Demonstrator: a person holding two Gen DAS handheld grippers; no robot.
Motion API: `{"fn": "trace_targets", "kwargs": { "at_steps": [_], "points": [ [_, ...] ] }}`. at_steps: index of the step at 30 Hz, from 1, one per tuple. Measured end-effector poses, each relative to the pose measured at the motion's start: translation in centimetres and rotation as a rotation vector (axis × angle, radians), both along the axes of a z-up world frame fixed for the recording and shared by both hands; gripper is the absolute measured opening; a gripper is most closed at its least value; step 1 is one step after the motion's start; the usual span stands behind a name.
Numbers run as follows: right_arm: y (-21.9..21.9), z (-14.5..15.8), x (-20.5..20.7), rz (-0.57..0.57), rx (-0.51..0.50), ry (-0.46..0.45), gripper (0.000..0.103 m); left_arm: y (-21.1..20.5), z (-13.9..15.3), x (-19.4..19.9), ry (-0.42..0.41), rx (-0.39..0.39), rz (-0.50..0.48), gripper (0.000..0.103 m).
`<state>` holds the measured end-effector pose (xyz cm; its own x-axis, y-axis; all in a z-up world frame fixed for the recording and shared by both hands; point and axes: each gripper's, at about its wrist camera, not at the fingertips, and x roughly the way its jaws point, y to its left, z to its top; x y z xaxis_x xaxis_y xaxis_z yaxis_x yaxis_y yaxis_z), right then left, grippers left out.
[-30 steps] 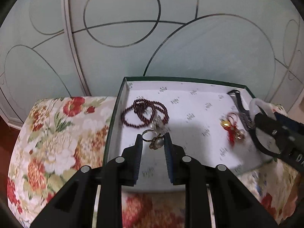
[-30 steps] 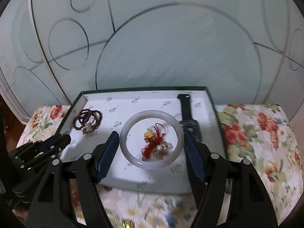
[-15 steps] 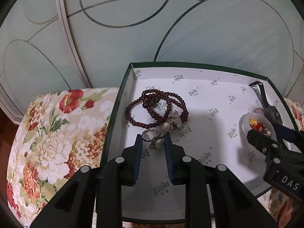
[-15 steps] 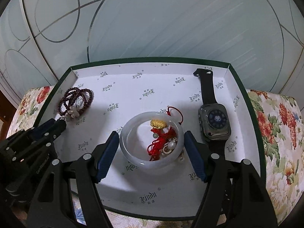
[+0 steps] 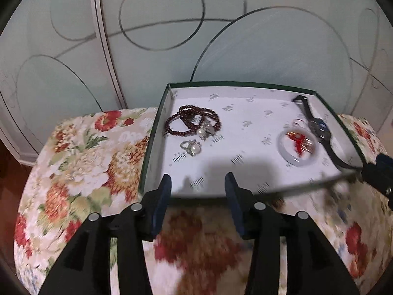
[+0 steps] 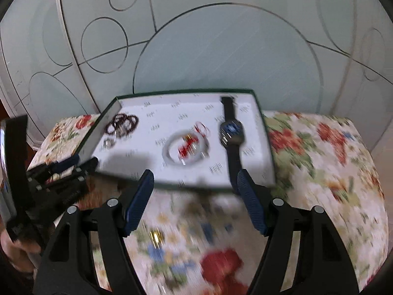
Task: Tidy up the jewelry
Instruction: 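Open both tools to release ring and bangle, then lift away, then grasp a pearl earring with the left tool while the right tool grasps the gold pendant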
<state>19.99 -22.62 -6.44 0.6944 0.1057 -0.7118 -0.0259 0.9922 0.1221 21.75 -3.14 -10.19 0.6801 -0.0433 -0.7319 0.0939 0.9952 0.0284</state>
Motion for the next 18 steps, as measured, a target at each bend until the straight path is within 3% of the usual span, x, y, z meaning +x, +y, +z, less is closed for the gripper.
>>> {"fn": "trace_targets", "kwargs": {
  "at_steps": [7,18],
  "points": [
    [-2.2,0.3,-5.5,-0.033,-0.041,0.007,0.071,-1.9,0.8,-4.6,0.031,-0.051,-0.026,0.046],
    [-6.1,-0.1,-10.5,-0.094,-0.094,0.028,0.071,-6.3,0.0,-9.9,0.080,-0.051,-0.053,0.046]
  ]
}}
